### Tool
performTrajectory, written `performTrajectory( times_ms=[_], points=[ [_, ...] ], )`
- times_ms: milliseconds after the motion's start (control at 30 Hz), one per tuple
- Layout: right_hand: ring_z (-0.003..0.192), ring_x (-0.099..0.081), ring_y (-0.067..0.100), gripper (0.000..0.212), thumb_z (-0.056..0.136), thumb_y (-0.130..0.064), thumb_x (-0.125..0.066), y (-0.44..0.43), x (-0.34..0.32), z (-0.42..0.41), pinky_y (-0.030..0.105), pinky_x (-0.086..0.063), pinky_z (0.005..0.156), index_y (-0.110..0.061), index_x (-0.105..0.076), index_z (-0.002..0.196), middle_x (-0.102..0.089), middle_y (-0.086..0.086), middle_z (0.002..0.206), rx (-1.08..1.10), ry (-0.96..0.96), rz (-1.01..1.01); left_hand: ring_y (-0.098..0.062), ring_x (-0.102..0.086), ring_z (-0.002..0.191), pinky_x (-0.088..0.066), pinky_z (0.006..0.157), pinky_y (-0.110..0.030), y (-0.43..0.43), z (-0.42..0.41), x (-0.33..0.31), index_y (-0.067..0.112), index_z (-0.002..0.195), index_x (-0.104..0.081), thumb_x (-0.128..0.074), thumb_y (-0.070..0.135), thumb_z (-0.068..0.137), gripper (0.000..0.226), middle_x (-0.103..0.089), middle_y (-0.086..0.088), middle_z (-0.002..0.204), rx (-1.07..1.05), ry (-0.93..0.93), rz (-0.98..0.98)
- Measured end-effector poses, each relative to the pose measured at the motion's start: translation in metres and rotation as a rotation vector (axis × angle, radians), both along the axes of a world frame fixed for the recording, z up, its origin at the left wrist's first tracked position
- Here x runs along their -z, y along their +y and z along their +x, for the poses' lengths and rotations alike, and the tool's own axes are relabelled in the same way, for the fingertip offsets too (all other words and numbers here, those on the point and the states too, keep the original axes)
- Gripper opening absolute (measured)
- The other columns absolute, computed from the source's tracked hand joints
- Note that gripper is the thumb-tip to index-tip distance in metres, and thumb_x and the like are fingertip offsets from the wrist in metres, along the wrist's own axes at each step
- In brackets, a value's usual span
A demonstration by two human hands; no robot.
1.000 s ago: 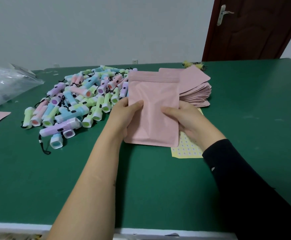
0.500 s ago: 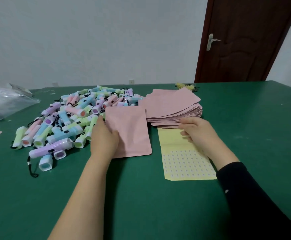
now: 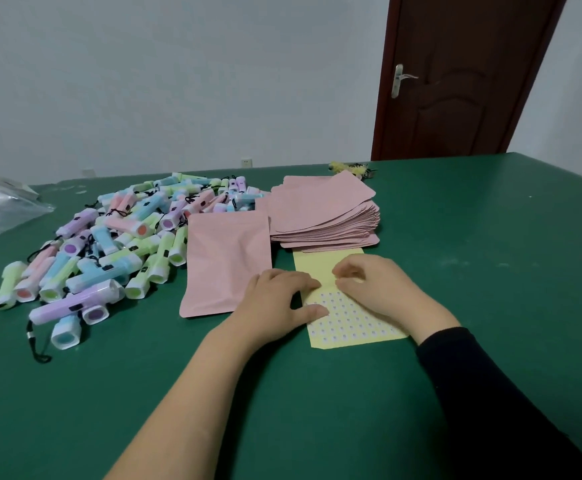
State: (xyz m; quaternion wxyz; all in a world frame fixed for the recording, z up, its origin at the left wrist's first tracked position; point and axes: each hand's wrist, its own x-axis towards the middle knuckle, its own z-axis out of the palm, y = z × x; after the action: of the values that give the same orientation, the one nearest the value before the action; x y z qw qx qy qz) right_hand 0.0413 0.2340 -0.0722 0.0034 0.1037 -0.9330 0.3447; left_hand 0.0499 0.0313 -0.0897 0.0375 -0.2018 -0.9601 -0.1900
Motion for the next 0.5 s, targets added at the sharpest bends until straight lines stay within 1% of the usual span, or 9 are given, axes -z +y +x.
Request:
performTrajectory(
  times_ms=[100,133,200,233,267,300,367,433,500],
  points=[
    [0.120,-0.052,0.011,0.018,0.087,-0.035,-0.067,-0.007,-0.002,0.003,0.036,-0.041,0.107,-0.039,-0.063,0.104,-0.064,-0.018,0.117,-0.046,-0.011,0.028,-0.017,-0.032,0.133,-0.020,0.105,-0.030,0.001,0.001,0.002,0.036,0.132,-0.055,-0.060,0.059,0.087,0.051,-0.053,0.019,0.136,-0.049,0.007,0.073],
    [0.121,-0.051,0.011,0.019,0.086,-0.036,-0.068,-0.009,-0.002,0.004,0.039,-0.035,0.112,-0.040,-0.063,0.104,-0.064,-0.018,0.118,-0.046,-0.016,0.028,-0.017,-0.032,0.133,-0.020,0.103,-0.028,0.001,0.001,0.003,0.037,0.132,-0.055,-0.061,0.058,0.087,0.051,-0.054,0.018,0.135,-0.064,0.005,0.085],
    [0.120,-0.051,0.007,0.021,0.086,-0.041,-0.067,-0.012,-0.002,0.004,0.048,-0.007,0.121,-0.041,-0.062,0.106,-0.063,-0.020,0.120,-0.032,-0.006,0.079,-0.017,-0.033,0.132,-0.021,0.100,-0.026,0.001,0.000,0.004,0.036,0.130,-0.056,-0.061,0.058,0.086,0.049,-0.056,0.017,0.132,-0.078,0.009,0.102],
    [0.118,-0.050,0.004,0.020,0.086,-0.043,-0.066,-0.012,-0.002,0.005,0.050,0.006,0.120,-0.042,-0.061,0.105,-0.062,-0.022,0.120,-0.027,0.005,0.109,-0.017,-0.033,0.132,-0.021,0.099,-0.026,0.001,-0.001,0.005,0.036,0.129,-0.057,-0.062,0.058,0.086,0.048,-0.057,0.016,0.131,-0.079,0.014,0.108],
    [0.117,-0.050,0.003,0.018,0.087,-0.043,-0.065,-0.013,-0.002,0.005,0.052,0.011,0.118,-0.043,-0.060,0.103,-0.061,-0.024,0.117,-0.023,0.009,0.121,-0.016,-0.034,0.131,-0.021,0.099,-0.026,0.001,-0.001,0.005,0.035,0.128,-0.058,-0.062,0.057,0.086,0.048,-0.058,0.015,0.129,-0.080,0.018,0.111],
    [0.117,-0.050,0.004,0.015,0.087,-0.043,-0.065,-0.014,-0.003,0.005,0.054,0.011,0.118,-0.045,-0.059,0.100,-0.060,-0.025,0.114,-0.021,0.003,0.116,-0.016,-0.034,0.131,-0.022,0.099,-0.026,0.001,-0.001,0.005,0.035,0.127,-0.058,-0.063,0.058,0.086,0.047,-0.059,0.015,0.128,-0.079,0.020,0.112],
    [0.119,-0.050,0.007,0.013,0.087,-0.041,-0.066,-0.015,-0.004,0.006,0.057,-0.001,0.118,-0.045,-0.059,0.095,-0.058,-0.026,0.110,-0.017,-0.018,0.092,-0.016,-0.035,0.130,-0.023,0.100,-0.027,0.002,-0.001,0.005,0.035,0.123,-0.059,-0.063,0.058,0.085,0.045,-0.059,0.013,0.125,-0.080,0.020,0.117],
    [0.119,-0.050,0.009,0.012,0.086,-0.039,-0.068,-0.015,-0.004,0.006,0.056,-0.012,0.117,-0.045,-0.059,0.093,-0.056,-0.025,0.109,-0.009,-0.027,0.076,-0.016,-0.037,0.128,-0.026,0.103,-0.030,0.002,-0.002,0.005,0.034,0.120,-0.060,-0.064,0.057,0.085,0.042,-0.060,0.011,0.123,-0.084,0.017,0.129],
    [0.119,-0.049,0.009,0.012,0.087,-0.039,-0.068,-0.015,-0.003,0.006,0.056,-0.017,0.115,-0.045,-0.059,0.092,-0.054,-0.025,0.107,-0.006,-0.025,0.069,-0.017,-0.038,0.127,-0.028,0.105,-0.033,0.002,-0.001,0.004,0.033,0.118,-0.060,-0.064,0.056,0.085,0.040,-0.061,0.010,0.121,-0.087,0.017,0.126]
  ],
)
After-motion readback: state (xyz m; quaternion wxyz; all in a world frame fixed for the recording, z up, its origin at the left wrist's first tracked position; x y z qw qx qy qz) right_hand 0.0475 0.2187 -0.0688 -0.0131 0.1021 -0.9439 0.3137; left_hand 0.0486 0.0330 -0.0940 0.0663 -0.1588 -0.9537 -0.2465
